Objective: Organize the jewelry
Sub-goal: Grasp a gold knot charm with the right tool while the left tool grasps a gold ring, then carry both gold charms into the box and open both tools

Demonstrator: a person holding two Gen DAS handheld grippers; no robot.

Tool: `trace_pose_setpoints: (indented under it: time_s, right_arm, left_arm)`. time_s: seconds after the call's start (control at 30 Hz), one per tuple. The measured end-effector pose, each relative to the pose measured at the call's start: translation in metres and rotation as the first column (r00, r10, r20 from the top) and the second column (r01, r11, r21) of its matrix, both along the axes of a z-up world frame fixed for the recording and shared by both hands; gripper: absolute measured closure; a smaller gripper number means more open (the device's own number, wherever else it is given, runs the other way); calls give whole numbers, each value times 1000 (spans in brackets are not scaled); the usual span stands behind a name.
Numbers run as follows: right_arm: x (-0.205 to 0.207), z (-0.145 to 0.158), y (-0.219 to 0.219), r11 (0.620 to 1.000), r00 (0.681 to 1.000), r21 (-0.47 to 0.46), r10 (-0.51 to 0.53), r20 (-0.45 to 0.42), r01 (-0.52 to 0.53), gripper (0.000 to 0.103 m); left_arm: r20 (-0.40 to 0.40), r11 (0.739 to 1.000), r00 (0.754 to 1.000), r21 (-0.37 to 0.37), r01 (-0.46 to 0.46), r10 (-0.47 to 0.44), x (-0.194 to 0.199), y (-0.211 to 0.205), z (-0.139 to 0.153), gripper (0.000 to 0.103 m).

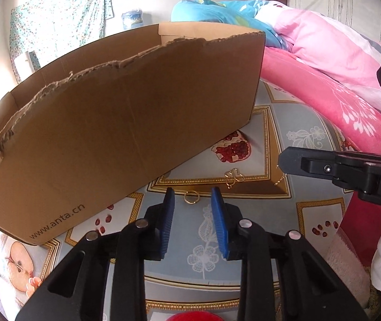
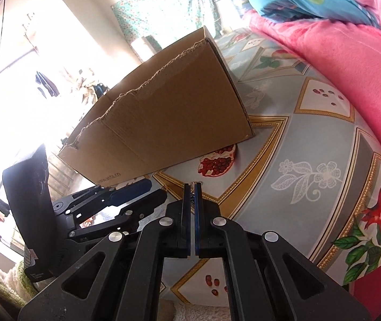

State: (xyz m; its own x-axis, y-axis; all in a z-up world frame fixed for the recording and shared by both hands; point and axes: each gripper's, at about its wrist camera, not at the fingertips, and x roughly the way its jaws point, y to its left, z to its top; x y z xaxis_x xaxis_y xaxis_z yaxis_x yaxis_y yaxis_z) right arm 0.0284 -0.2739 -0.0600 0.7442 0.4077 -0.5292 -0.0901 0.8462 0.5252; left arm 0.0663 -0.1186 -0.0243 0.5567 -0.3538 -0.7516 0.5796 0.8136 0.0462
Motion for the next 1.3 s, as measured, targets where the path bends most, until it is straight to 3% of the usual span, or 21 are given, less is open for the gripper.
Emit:
trace_pose_setpoints:
  time_s: [0.27, 0.33, 0.4, 0.73, 0.87, 1.03, 1.17, 1.3]
  right_arm:
    - [0, -7, 2, 998, 1000, 48, 28, 0, -28, 103]
    - [0, -7, 4, 998, 999, 51, 33, 3, -33, 103]
    - [-1, -6, 6, 998, 999, 48, 35, 9, -36, 103]
    - [-9, 13, 10, 1000, 999, -2, 18, 46, -18, 103]
    - [-11, 35, 14, 999, 997, -40, 7, 82, -3, 103]
    - [-3, 82, 16, 998, 984, -54, 24, 174, -15, 103]
    - [19, 123, 19, 996, 964, -80, 58, 259, -38, 103]
    - [58, 142, 17, 994, 961, -81, 96, 259, -78, 103]
  left_arm:
    - [-36, 1000, 999, 27, -10, 11, 11, -5, -2, 84]
    - [-34, 1000, 999, 30, -7, 7, 10, -6, -3, 93]
    - [-21, 999, 1000, 37, -1, 2, 9, -8, -3, 93]
    - [-46, 999, 999, -42, -15, 13, 3, 11, 5, 94]
    - [-28, 997, 1000, -83, -5, 2, -7, 22, 28, 94]
    - [57, 984, 998, -175, 16, -6, -15, 45, 86, 94]
    - [114, 975, 993, -221, 2, 24, 0, 64, 124, 94]
    - [50, 971, 997, -234, -51, 65, 41, 76, 130, 94]
